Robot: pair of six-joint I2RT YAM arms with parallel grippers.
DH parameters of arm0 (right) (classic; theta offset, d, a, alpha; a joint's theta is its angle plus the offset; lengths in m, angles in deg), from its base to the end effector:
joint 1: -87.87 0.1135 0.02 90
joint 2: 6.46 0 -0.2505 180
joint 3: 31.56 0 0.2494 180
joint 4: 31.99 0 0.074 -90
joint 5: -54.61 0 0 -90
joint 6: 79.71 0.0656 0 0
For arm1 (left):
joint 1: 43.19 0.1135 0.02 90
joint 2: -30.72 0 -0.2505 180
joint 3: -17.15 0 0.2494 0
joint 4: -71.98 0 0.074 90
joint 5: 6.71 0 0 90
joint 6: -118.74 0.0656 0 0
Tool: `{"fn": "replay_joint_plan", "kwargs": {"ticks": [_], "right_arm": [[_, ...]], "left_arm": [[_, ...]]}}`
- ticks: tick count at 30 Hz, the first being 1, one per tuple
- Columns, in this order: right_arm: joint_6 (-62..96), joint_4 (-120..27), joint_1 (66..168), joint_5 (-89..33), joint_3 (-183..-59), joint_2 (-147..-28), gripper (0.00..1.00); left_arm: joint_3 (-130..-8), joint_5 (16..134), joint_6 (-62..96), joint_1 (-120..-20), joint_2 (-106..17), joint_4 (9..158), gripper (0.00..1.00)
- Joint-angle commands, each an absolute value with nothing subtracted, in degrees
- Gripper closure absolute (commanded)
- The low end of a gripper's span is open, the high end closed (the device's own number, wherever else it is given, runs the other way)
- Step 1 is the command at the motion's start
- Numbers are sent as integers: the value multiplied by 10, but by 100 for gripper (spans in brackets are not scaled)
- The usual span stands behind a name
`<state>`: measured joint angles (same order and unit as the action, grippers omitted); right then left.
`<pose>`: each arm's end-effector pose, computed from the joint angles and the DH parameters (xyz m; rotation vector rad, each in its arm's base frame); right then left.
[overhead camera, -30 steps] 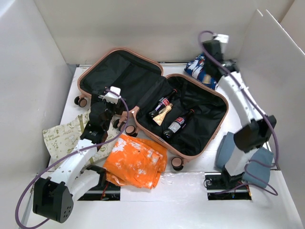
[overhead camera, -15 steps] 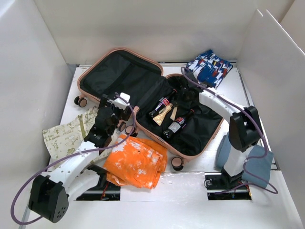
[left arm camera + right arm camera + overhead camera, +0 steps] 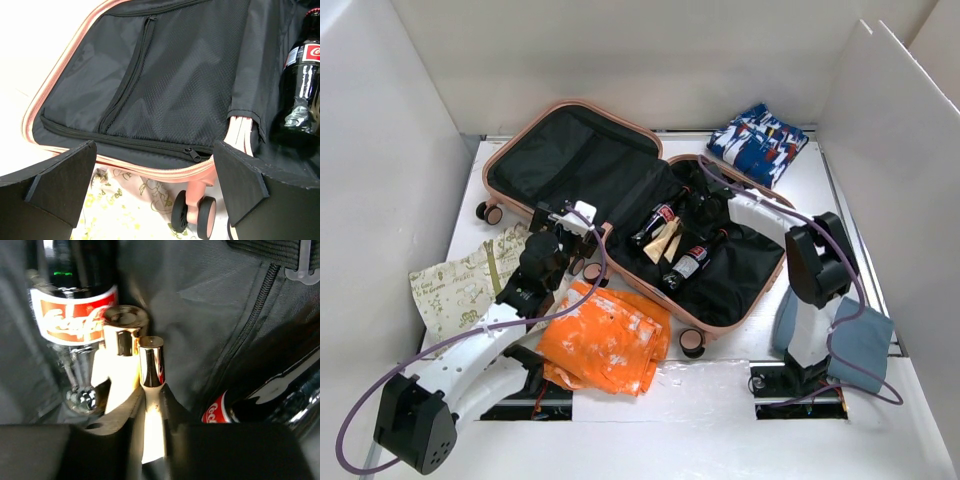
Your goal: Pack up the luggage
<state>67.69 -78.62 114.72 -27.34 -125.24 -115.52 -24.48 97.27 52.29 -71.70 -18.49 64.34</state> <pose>0.3594 0.1922 0.1614 0.6921 2.7209 0.6158 0.2195 -0.1012 0.2704 0.5124 1.4852 0.1235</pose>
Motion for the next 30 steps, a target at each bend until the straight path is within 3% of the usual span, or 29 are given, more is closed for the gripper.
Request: {"fn": "replay_joint_plan", "kwargs": {"ticks": [1,2,3,5,6,10,13,15,18,25,30], "right_arm": [[691,-776,1163,-253,-1257,-1156,75],[691,-776,1163,-248,-1257,-1156,70],[684,-771,1163,-248,-1262,-1156,57],[658,-771,1163,-248,-1277,-1156,46],[644,-771,1169,-268,-1286,-1148,34],[515,-837,1169,-348,-1376,-1142,12],[348,-890,1184,-433,-1474,-1142,1],[278,-995,1198,-517,-1540,-1142,0],[248,-1056,1171,-585,-1518,-1091,0],[266,-980,875,-377,-1260,-923,0],[321,-1012,770,-402,-1126,-829,0]], "left_arm": [[-242,981,523,-720,-173,625,0],[-242,981,523,-720,-173,625,0],[-242,981,518,-720,-173,625,0],[-242,981,518,-720,-173,631,0],[-242,981,512,-720,-173,631,0],[-242,969,497,-720,-173,645,0],[-247,959,481,-720,-178,656,0],[-247,953,476,-720,-178,656,0],[-247,947,475,-720,-183,656,0],[-247,942,475,-720,-189,637,0],[-234,947,470,-720,-189,627,0]]}}
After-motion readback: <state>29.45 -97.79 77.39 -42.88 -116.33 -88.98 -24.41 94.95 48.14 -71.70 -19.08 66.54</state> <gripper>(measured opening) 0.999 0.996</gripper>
